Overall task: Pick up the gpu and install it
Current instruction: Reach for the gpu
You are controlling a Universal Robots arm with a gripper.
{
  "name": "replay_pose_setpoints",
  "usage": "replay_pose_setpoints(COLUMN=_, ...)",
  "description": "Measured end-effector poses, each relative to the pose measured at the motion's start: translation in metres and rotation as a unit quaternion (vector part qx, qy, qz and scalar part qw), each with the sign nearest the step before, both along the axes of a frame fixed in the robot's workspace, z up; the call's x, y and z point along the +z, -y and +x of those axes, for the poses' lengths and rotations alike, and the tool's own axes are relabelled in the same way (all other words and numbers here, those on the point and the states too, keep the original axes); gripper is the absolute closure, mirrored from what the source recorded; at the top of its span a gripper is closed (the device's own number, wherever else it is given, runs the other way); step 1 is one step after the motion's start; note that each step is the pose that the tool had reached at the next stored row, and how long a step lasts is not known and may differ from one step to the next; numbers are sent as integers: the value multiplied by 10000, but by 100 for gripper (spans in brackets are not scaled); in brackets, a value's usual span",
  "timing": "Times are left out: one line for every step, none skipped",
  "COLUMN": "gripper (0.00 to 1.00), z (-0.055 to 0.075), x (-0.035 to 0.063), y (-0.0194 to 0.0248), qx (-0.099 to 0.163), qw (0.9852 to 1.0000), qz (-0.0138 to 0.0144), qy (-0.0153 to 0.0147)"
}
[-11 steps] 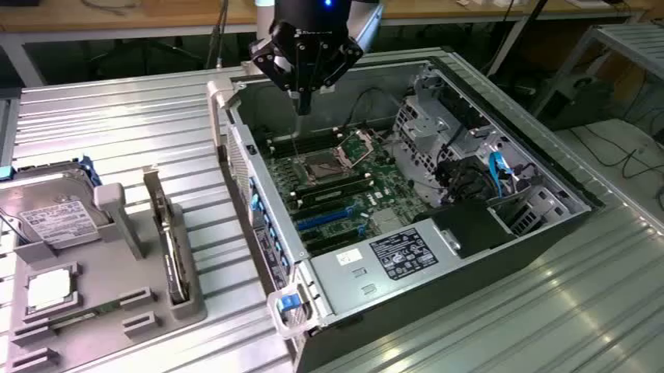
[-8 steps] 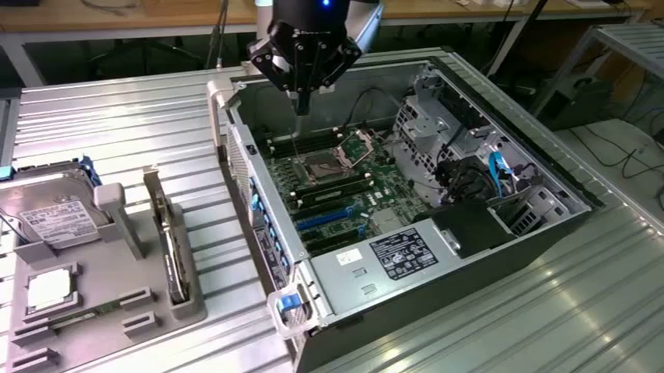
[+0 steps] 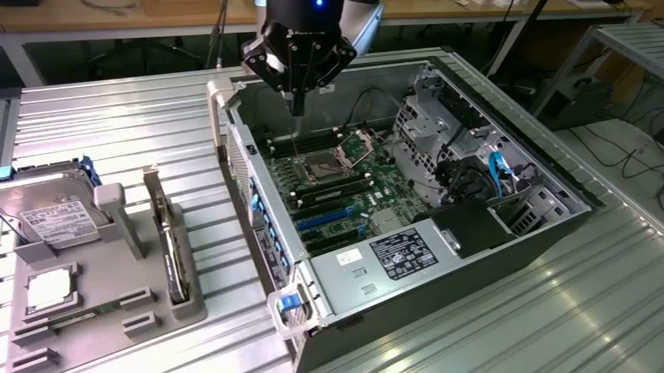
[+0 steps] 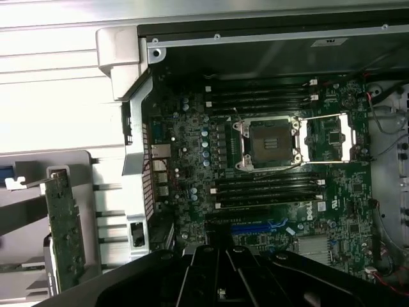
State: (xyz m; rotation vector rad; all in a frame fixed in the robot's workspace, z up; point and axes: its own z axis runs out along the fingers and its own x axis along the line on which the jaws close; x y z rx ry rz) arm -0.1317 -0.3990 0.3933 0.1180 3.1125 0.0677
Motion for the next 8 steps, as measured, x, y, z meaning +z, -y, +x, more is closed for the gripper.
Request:
replay_pose_setpoints(gripper=89, z=-12, x=0, y=0, qx=0, qw=10000, qz=0, qy=0)
replay_pose_setpoints(gripper=89, z=-23, x=0, y=0, qx=0, qw=10000, qz=0, qy=0)
replay_pose_setpoints(gripper=89, z=-33, x=0, y=0, qx=0, qw=10000, qz=0, qy=0)
replay_pose_setpoints(gripper=89, z=-47, x=0, y=0, qx=0, qw=10000, qz=0, qy=0)
replay_pose_setpoints(gripper=89, z=-61, x=0, y=0, qx=0, qw=10000, qz=0, qy=0)
replay_pose_setpoints(gripper=89, z=-70, x=0, y=0, qx=0, qw=10000, qz=0, qy=0)
replay_pose_setpoints(gripper=89, z=-83, x=0, y=0, qx=0, qw=10000, qz=0, qy=0)
replay_pose_setpoints(gripper=89, z=-95, x=0, y=0, qx=0, qw=10000, qz=0, qy=0)
